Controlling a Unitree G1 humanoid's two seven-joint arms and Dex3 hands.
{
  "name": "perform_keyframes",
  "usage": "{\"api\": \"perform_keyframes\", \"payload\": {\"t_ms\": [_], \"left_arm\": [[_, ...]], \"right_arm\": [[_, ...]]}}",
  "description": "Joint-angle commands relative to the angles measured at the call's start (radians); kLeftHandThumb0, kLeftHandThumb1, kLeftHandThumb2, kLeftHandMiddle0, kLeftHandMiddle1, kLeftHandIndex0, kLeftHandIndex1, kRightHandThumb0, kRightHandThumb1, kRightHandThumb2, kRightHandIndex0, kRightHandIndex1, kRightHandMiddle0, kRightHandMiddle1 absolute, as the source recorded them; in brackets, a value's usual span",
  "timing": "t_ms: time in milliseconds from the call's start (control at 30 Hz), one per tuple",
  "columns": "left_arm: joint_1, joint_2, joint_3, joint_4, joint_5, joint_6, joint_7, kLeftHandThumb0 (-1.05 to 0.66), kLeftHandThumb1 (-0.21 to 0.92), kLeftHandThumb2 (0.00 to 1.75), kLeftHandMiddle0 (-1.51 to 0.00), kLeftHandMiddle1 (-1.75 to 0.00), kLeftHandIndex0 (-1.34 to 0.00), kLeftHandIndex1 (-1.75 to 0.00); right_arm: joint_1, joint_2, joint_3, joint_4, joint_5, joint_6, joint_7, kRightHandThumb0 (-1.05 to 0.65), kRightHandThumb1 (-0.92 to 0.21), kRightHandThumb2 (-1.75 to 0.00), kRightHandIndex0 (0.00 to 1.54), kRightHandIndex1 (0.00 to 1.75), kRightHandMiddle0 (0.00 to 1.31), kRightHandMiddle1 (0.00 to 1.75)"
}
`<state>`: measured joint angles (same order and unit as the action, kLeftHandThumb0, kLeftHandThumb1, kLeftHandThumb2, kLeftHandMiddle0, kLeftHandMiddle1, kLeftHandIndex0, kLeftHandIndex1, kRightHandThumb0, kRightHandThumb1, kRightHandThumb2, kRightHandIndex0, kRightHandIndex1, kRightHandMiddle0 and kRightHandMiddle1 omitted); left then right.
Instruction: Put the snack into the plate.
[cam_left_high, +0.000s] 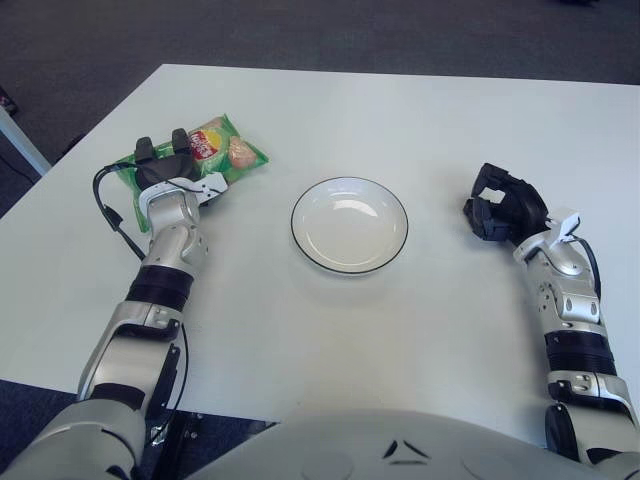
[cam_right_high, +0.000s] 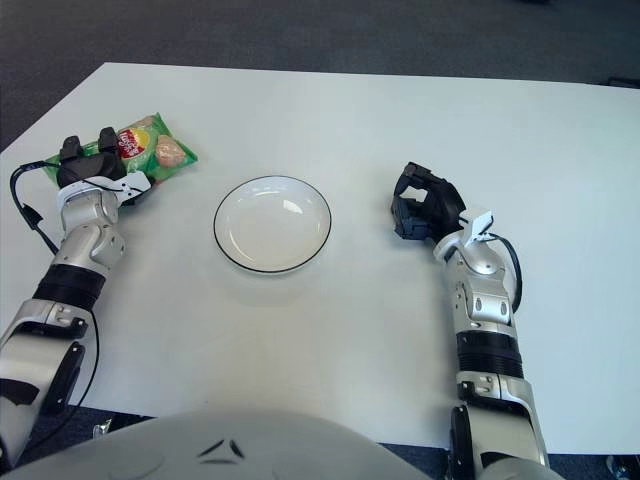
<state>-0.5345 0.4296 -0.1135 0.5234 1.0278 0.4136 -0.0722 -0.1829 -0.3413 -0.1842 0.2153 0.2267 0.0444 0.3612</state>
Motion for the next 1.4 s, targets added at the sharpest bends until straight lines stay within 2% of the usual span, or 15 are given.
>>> {"api": "perform_keyframes", "payload": {"t_ms": [0,133,167,233,300,367,400,433,500,533,600,667,767,1000,1367], "left_arm": [[-0.014,0.010,-0.023,0.237,-0.108,-0.117,0.022,-1.05,0.92,0.68,0.00,0.00,-0.03,-0.02],[-0.011,0.019,-0.039,0.233,-0.135,-0.133,0.038,-1.05,0.92,0.62,-0.04,-0.02,-0.01,-0.24],[-0.015,0.022,-0.046,0.244,-0.143,-0.138,0.047,-1.05,0.92,0.58,-0.06,-0.10,0.00,-0.33],[-0.025,0.031,-0.054,0.272,-0.159,-0.151,0.075,-1.05,0.92,0.54,-0.05,-0.40,0.00,-0.46],[-0.030,0.033,-0.062,0.287,-0.175,-0.157,0.101,-1.04,0.92,0.48,-0.08,-0.95,0.00,-0.68],[-0.033,0.040,-0.059,0.312,-0.199,-0.187,0.153,-0.99,0.90,0.45,-0.15,-1.22,0.00,-0.89],[-0.033,0.041,-0.055,0.331,-0.213,-0.208,0.192,-0.92,0.86,0.46,-0.21,-1.41,0.00,-1.11],[-0.035,0.042,-0.054,0.347,-0.224,-0.223,0.221,-0.86,0.81,0.50,-0.28,-1.48,-0.02,-1.24],[-0.042,0.043,-0.056,0.386,-0.244,-0.250,0.269,-0.68,0.62,0.70,-0.46,-1.64,-0.09,-1.54],[-0.046,0.043,-0.054,0.410,-0.256,-0.270,0.300,-0.66,0.59,0.73,-0.49,-1.66,-0.11,-1.58],[-0.053,0.043,-0.051,0.446,-0.277,-0.304,0.353,-0.27,0.37,1.10,-0.64,-1.58,-0.35,-1.68],[-0.060,0.041,-0.048,0.476,-0.300,-0.331,0.402,-0.14,0.23,1.29,-0.73,-1.53,-0.49,-1.71],[-0.079,0.036,-0.046,0.528,-0.330,-0.353,0.448,-0.04,0.11,1.44,-0.82,-1.46,-0.61,-1.73],[-0.108,0.027,-0.045,0.590,-0.396,-0.400,0.525,0.00,0.01,1.54,-0.92,-1.38,-0.70,-1.75],[-0.128,0.036,-0.073,0.613,-0.433,-0.455,0.567,0.00,-0.02,1.60,-0.94,-1.45,-0.68,-1.75]], "right_arm": [[0.075,0.004,0.040,0.056,-0.016,0.072,0.033,-0.48,-0.32,-1.32,1.31,1.75,0.62,1.75],[0.079,0.001,0.041,0.049,-0.016,0.075,0.040,-0.48,-0.32,-1.32,1.31,1.75,0.62,1.75],[0.079,0.000,0.041,0.050,-0.016,0.075,0.041,-0.48,-0.32,-1.32,1.31,1.75,0.62,1.75],[0.078,-0.001,0.041,0.051,-0.015,0.077,0.043,-0.48,-0.32,-1.32,1.31,1.75,0.62,1.75],[0.077,-0.002,0.041,0.051,-0.015,0.079,0.043,-0.48,-0.32,-1.32,1.31,1.75,0.62,1.75],[0.079,-0.002,0.041,0.049,-0.013,0.080,0.043,-0.48,-0.31,-1.32,1.31,1.75,0.62,1.75],[0.080,-0.002,0.041,0.047,-0.012,0.080,0.042,-0.48,-0.31,-1.32,1.31,1.75,0.62,1.75],[0.081,-0.002,0.041,0.047,-0.011,0.081,0.042,-0.48,-0.31,-1.32,1.31,1.75,0.62,1.75],[0.081,-0.001,0.042,0.047,-0.010,0.080,0.041,-0.48,-0.31,-1.32,1.31,1.75,0.62,1.75],[0.080,-0.002,0.042,0.049,-0.008,0.081,0.041,-0.48,-0.31,-1.32,1.31,1.75,0.62,1.75],[0.080,-0.002,0.042,0.051,-0.006,0.081,0.041,-0.49,-0.31,-1.32,1.31,1.75,0.62,1.75],[0.079,-0.003,0.043,0.053,-0.005,0.079,0.039,-0.49,-0.31,-1.32,1.30,1.75,0.62,1.75],[0.079,-0.005,0.045,0.055,-0.005,0.077,0.040,-0.49,-0.31,-1.32,1.30,1.75,0.62,1.75],[0.075,-0.008,0.047,0.058,0.001,0.080,0.043,-0.49,-0.31,-1.32,1.31,1.75,0.62,1.75],[0.067,-0.013,0.051,0.075,0.002,0.073,0.052,-0.48,-0.31,-1.32,1.30,1.75,0.62,1.75]]}}
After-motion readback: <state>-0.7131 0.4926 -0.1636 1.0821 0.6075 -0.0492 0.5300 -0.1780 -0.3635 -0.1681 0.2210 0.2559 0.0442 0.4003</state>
